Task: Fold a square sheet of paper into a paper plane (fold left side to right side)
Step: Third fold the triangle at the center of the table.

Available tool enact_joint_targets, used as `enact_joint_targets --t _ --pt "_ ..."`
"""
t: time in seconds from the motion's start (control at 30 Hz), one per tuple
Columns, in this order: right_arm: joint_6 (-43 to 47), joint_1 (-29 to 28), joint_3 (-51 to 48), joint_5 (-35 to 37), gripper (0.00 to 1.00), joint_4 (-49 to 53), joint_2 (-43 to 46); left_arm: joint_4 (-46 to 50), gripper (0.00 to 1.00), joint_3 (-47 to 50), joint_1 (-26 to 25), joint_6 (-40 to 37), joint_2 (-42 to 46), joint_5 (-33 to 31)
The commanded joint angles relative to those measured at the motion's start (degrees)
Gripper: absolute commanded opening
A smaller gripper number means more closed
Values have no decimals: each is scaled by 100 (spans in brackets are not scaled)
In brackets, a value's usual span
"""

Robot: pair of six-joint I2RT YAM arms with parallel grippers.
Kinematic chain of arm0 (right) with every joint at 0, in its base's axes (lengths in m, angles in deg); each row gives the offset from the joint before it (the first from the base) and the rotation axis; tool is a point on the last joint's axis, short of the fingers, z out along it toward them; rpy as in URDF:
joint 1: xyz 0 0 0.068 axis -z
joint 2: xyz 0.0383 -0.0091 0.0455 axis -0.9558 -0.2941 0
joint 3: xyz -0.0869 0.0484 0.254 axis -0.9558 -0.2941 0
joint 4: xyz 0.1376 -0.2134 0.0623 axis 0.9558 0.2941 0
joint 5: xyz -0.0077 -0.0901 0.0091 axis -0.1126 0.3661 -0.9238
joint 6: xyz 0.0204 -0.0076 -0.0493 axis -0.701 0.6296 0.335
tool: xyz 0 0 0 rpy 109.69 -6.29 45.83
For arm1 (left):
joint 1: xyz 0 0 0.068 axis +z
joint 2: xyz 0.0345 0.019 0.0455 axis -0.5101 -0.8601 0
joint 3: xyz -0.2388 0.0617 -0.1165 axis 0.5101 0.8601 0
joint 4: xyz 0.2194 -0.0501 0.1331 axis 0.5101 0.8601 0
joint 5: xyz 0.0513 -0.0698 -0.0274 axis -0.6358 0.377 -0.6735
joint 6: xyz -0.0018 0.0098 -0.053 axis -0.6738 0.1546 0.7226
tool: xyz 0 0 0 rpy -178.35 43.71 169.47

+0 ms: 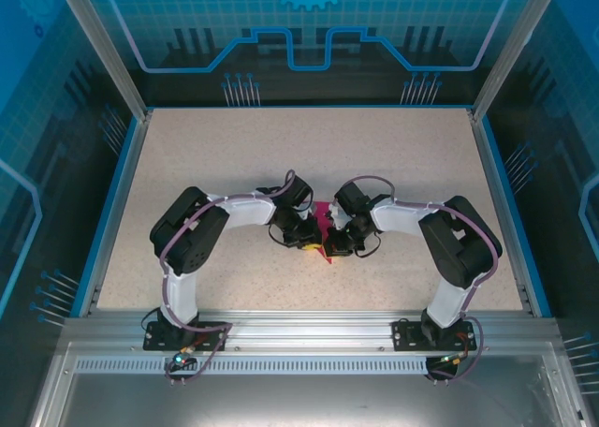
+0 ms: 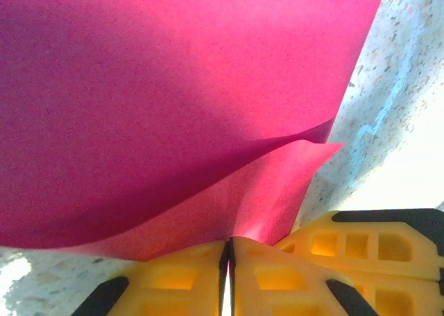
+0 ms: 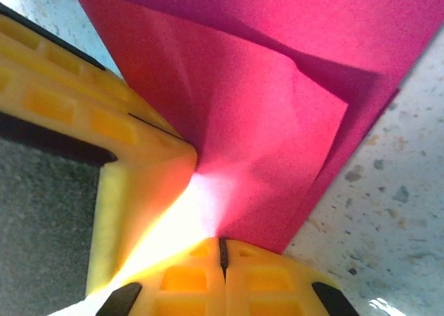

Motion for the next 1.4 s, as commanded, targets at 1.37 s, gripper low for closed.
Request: enact_joint_targets --t 1.37 --pt "140 -5 -183 943 2 619 -213 66 18 -224 91 -514 390 -526"
